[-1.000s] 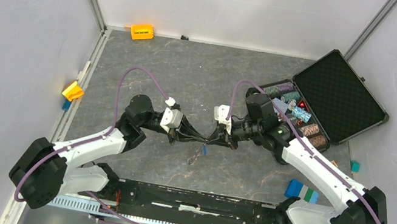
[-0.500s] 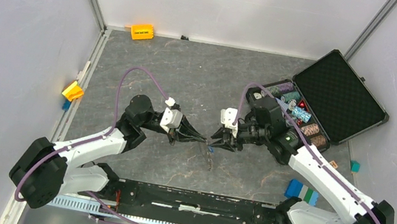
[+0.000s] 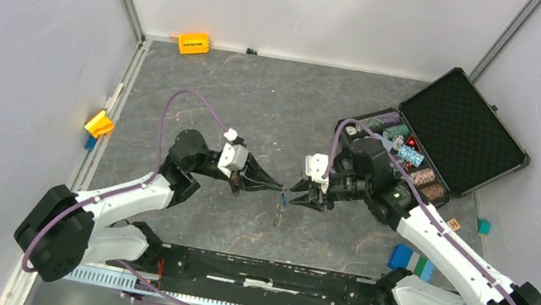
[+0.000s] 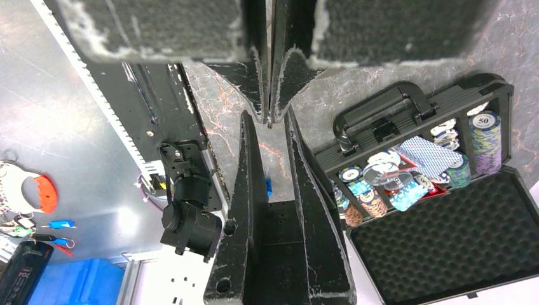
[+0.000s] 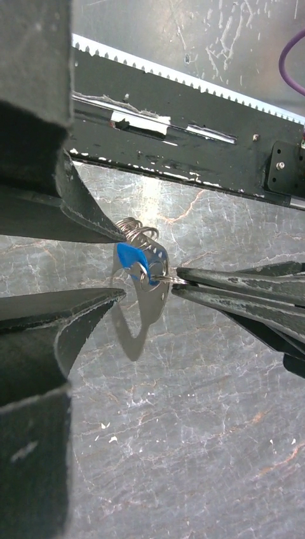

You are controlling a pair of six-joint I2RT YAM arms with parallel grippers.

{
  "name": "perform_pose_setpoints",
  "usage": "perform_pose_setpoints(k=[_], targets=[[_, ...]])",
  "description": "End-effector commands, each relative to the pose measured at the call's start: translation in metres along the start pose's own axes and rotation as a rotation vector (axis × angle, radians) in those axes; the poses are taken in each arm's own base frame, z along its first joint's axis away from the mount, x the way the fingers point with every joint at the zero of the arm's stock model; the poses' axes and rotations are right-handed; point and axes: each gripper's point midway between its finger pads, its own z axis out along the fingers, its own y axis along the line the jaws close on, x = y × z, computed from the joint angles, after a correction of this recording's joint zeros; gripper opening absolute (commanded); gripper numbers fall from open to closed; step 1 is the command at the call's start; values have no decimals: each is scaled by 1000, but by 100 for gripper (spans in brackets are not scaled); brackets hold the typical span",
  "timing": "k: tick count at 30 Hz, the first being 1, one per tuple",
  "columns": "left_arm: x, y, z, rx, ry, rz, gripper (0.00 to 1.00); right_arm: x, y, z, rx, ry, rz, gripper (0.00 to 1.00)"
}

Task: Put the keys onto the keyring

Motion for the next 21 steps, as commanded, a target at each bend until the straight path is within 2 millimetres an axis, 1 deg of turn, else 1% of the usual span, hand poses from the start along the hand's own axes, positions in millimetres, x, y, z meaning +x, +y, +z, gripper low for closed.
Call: perform_pose_setpoints(k=[1, 4, 9, 11, 16, 21], targets=[[-11, 1, 1, -7, -36, 12, 2, -3, -1, 2, -2, -28, -26, 38], [-12, 2, 2, -6, -43, 6, 2, -2, 1, 4, -15, -40, -10, 42], [-13, 3, 3, -8, -46, 2, 2, -1, 2, 9, -38, -50, 19, 58], [-13, 3, 3, -8, -46, 1, 2, -1, 2, 10, -44, -55, 27, 61], [-14, 3, 3, -11, -48, -4, 2, -2, 1, 15, -67, -69, 61, 62], [-14, 3, 3, -12, -49, -5, 2, -3, 0, 17, -73, -73, 68, 57]])
